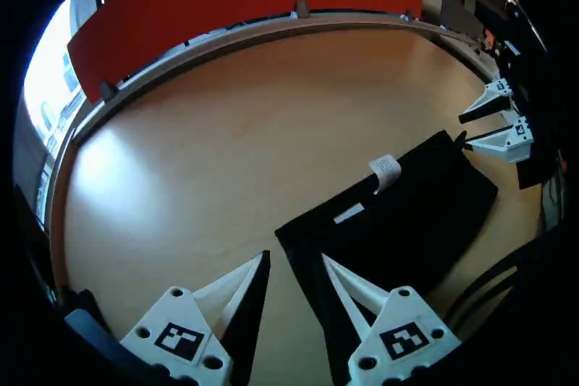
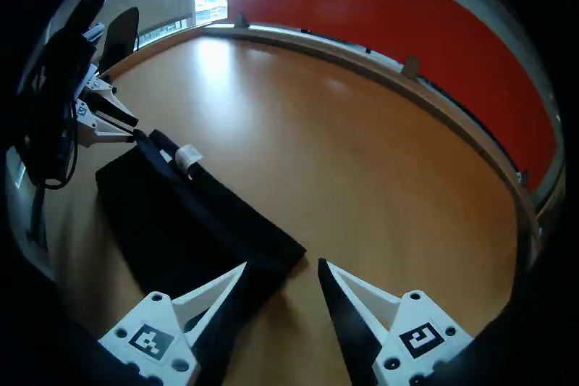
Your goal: Fold towel
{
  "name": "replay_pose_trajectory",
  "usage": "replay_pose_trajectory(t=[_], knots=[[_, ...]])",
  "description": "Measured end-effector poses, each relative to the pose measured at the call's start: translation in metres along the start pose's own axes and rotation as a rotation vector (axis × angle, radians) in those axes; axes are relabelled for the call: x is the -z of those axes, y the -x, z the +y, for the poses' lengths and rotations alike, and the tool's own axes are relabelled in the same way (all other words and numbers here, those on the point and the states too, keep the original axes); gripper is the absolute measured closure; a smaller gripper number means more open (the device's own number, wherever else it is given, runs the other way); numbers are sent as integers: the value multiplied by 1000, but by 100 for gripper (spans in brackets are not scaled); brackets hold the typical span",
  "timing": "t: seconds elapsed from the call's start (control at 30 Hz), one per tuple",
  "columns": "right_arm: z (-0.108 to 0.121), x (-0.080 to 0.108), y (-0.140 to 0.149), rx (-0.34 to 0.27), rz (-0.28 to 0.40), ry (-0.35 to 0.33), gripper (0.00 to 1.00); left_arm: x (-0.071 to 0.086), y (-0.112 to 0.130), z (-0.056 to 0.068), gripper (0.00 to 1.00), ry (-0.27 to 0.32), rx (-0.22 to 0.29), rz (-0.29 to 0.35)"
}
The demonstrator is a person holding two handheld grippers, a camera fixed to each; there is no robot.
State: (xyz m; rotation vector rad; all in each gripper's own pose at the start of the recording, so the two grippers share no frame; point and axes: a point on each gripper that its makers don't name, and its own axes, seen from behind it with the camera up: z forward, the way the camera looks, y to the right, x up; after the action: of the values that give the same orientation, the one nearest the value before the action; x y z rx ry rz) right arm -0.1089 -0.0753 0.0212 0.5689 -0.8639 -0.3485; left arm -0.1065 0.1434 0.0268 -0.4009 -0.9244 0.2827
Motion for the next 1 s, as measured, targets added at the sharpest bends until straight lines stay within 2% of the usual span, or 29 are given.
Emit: replay_pose_trajectory(t=[0.07,0.17,0.3,0.7,1.0], knots=[[1,0,-2,-5,5,5,26,0,-1,-3,41,-6,4,3],[3,1,-5,-9,13,9,4,2,-3,-6,24,-11,7,9],[2,5,-6,-12,19,11,1,4,-3,-6,4,-8,7,11],[-19,25,5,-24,34,-5,1,20,8,-3,4,3,26,20],[-34,44,25,-49,35,-7,1,37,29,5,4,5,65,16]])
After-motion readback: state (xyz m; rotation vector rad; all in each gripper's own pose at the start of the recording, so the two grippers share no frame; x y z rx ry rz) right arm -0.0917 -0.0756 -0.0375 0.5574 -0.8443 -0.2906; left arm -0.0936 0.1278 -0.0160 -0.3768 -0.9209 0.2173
